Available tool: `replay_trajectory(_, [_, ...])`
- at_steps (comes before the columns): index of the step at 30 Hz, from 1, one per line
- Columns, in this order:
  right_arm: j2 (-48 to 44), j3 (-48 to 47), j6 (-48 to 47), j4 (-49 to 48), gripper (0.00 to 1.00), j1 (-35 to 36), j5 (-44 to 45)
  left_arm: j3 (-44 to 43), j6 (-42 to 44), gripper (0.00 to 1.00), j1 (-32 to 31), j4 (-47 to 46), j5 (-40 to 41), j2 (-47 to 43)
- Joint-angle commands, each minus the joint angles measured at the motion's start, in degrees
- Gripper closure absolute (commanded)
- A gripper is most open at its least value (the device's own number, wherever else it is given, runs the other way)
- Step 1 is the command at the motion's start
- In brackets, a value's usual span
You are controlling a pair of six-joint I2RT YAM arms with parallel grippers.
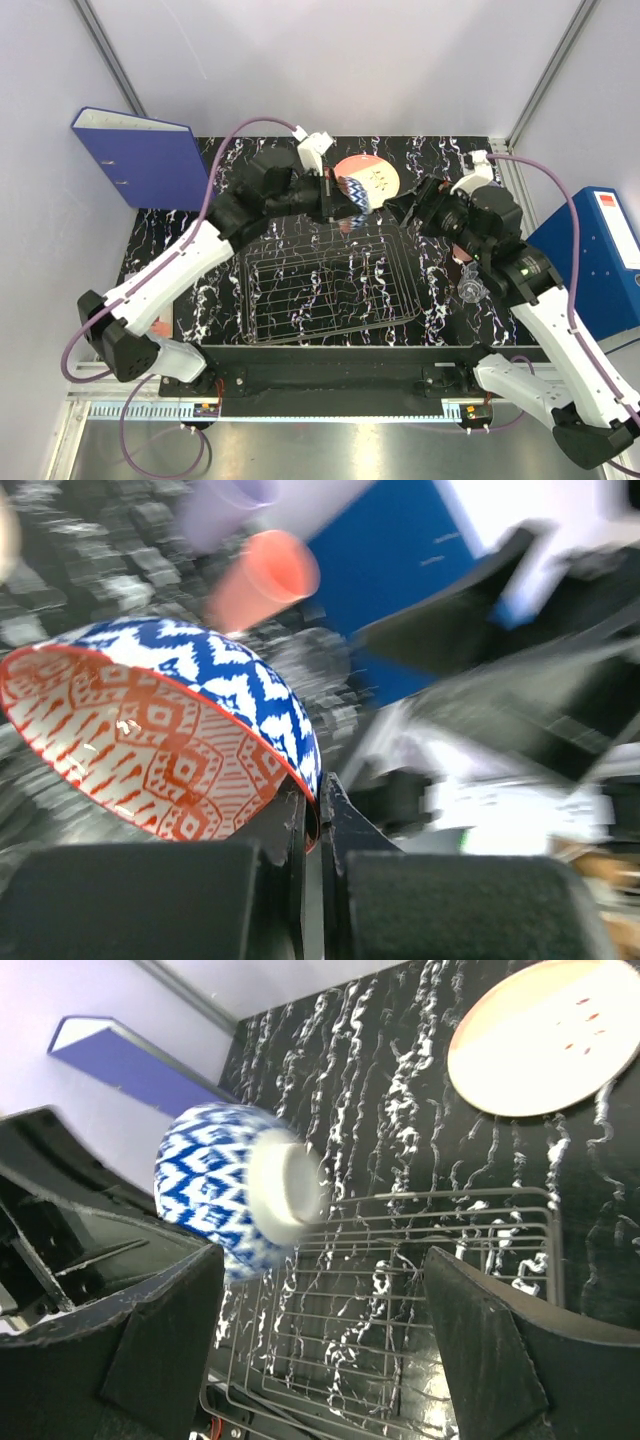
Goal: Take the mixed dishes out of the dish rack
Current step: Pick up the bowl from the dish rack, then place the bowl at the center of the board.
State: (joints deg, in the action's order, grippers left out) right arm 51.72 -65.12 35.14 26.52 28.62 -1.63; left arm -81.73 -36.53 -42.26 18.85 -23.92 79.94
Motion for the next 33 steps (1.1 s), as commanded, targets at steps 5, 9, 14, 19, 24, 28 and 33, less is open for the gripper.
replay_trajectory(5, [7.4,-16.9,-3.4,16.7,0.13,0.4,6.0,-4.8,29.8,1.00,-4.5,34.4,30.6,-9.9])
replay_trajectory(9, [16.5,-25.0,-5.9,24.3,0.14,0.4,3.3,2.2,41.4,1.00,-12.9,35.1,36.2,-15.2])
replay_trajectory(14, [22.8,-28.5,-9.2,30.1,0.15,0.7,-2.5,8.8,50.8,1.00,-20.0,34.8,35.0,-18.2])
replay_trajectory(19, [24.3,-26.6,-10.1,28.8,0.16,1.3,-8.5,11.4,58.5,1.00,-22.0,32.0,28.2,-16.7])
replay_trajectory(24, [25.6,-26.5,-11.6,29.0,0.16,3.5,-13.0,14.1,68.7,1.00,-28.5,29.9,28.0,-15.4])
replay_trajectory(28, [26.8,-26.6,-12.1,29.7,0.16,5.4,-15.4,13.5,74.0,1.00,-29.4,29.8,28.7,-12.6])
replay_trajectory(33, [29.8,-27.8,-12.2,32.4,0.18,9.4,-14.9,11.4,80.3,1.00,-29.3,30.3,30.3,-7.8])
